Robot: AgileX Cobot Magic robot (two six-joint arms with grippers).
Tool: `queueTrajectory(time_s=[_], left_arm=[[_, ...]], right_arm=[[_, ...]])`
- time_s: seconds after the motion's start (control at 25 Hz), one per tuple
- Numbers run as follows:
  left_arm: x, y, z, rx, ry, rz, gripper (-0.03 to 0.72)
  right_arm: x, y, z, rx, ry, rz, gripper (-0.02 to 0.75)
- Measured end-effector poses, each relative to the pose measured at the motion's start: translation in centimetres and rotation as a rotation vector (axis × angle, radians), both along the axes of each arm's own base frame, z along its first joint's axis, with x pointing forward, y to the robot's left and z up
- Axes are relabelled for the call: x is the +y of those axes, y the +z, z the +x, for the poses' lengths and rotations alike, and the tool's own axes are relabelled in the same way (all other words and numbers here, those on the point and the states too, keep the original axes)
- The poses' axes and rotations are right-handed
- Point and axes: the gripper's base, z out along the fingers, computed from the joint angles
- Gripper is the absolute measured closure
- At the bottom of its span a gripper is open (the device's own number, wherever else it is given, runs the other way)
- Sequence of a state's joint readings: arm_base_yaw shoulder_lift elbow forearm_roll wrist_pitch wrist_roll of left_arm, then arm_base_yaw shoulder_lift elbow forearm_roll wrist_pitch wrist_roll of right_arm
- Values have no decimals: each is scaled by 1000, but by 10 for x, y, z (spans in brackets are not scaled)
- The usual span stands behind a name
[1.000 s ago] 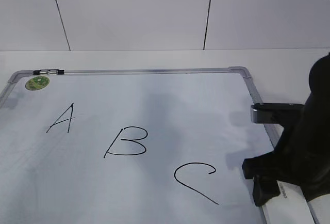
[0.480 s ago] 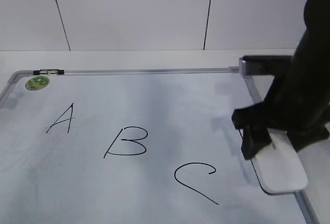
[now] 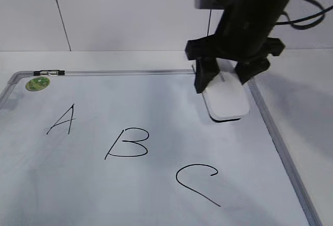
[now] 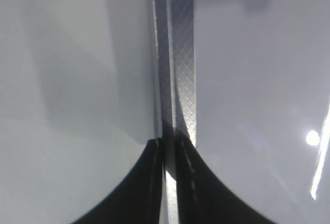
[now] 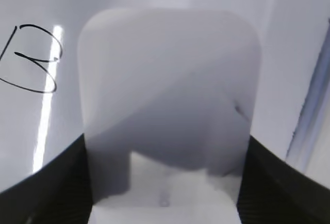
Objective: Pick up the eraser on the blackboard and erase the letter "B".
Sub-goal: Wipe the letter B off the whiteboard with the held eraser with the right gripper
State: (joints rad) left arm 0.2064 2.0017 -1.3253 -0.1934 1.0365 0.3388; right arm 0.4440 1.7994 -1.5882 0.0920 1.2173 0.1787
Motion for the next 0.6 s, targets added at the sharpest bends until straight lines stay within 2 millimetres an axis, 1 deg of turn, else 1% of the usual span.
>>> queueTrajectory(time_s=[0.08,0.16,0.36,0.48,0.6], left_arm=[[0,0,0,1,0,0,645],[0,0,0,1,0,0,645],[0,0,0,1,0,0,645],[0,0,0,1,0,0,645],[0,0,0,2,0,-1,645]], right_arm=[[18,-10,4,15,45,-3,216],[40,-19,3,30,105,-8,216],[91,-50,-8,78,266,-40,216],[116,-63,-14,83,357,-50,216],[141,-68,-19,62,455,-48,216]])
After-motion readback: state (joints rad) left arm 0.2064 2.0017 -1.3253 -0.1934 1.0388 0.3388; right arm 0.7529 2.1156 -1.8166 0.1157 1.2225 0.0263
